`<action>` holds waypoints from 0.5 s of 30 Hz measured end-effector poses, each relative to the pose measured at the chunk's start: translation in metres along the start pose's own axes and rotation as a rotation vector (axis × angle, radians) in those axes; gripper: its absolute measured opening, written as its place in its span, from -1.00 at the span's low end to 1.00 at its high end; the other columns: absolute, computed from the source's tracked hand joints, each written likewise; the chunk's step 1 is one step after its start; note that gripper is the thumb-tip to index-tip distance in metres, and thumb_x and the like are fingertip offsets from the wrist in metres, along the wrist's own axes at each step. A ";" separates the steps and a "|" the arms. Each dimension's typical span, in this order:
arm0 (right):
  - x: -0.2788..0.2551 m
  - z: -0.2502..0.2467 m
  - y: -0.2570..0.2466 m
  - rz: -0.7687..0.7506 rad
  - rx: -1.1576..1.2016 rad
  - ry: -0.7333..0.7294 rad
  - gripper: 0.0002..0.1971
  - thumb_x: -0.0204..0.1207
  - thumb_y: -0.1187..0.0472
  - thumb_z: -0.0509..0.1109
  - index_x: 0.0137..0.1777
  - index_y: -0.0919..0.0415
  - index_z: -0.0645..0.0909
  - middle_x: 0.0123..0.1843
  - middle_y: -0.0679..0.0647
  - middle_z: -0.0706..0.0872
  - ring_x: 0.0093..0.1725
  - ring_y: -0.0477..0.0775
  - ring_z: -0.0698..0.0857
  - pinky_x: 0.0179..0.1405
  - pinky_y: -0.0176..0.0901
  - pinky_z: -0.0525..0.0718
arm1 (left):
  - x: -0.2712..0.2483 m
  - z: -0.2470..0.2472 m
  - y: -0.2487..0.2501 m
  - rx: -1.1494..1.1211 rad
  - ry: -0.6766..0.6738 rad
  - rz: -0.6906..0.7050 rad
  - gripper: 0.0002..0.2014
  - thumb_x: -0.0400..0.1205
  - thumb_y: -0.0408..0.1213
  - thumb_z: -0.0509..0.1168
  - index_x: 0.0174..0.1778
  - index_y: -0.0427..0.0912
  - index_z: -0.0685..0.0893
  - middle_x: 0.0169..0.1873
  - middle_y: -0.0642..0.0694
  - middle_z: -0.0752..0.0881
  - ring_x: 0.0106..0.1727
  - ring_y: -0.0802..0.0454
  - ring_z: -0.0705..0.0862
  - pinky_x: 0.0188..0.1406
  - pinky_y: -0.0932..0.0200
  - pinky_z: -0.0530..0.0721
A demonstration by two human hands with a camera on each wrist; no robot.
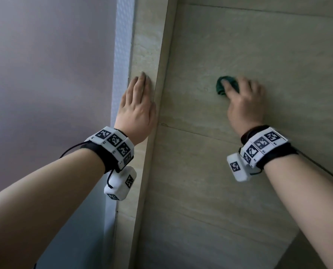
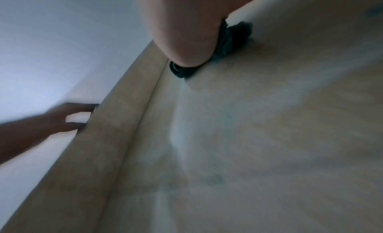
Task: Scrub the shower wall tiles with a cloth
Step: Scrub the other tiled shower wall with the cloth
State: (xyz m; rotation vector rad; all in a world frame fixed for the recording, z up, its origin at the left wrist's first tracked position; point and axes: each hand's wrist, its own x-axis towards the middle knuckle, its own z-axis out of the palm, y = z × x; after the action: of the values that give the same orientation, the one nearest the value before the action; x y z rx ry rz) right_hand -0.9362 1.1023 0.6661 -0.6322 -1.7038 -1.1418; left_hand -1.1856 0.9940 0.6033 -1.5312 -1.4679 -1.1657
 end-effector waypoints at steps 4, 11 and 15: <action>-0.039 0.018 -0.039 0.012 0.100 0.005 -0.52 0.34 0.46 0.12 0.25 0.29 0.61 0.17 0.33 0.57 -0.07 0.30 0.45 -0.16 0.05 0.52 | 0.000 -0.001 -0.004 0.033 0.009 0.028 -0.43 0.68 -0.27 0.12 0.61 -0.39 0.23 0.59 -0.35 0.28 0.61 -0.31 0.21 0.57 -0.17 0.16; -0.150 0.008 -0.056 -0.611 0.085 -0.318 -0.52 0.12 0.39 0.40 0.11 0.19 0.77 0.08 0.15 0.72 -0.16 0.20 0.61 -0.22 -0.04 0.51 | 0.000 0.000 -0.003 0.054 0.033 0.054 -0.44 0.70 -0.31 0.11 0.63 -0.39 0.20 0.62 -0.31 0.23 0.63 -0.26 0.13 0.62 -0.05 0.00; -0.072 -0.014 0.015 -0.133 0.004 -0.110 -0.53 0.34 0.41 0.21 0.23 0.22 0.70 0.10 0.34 0.67 -0.10 0.34 0.57 -0.09 0.10 0.50 | -0.001 0.003 0.006 0.072 0.067 0.160 -0.46 0.69 -0.39 0.09 0.61 -0.43 0.22 0.63 -0.32 0.19 0.66 -0.23 0.09 0.65 0.02 -0.07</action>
State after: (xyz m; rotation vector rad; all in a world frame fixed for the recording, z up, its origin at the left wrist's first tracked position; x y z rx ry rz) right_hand -0.8893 1.1023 0.6085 -0.5962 -1.8646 -1.2150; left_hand -1.1790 0.9962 0.6021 -1.5160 -1.3045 -1.0483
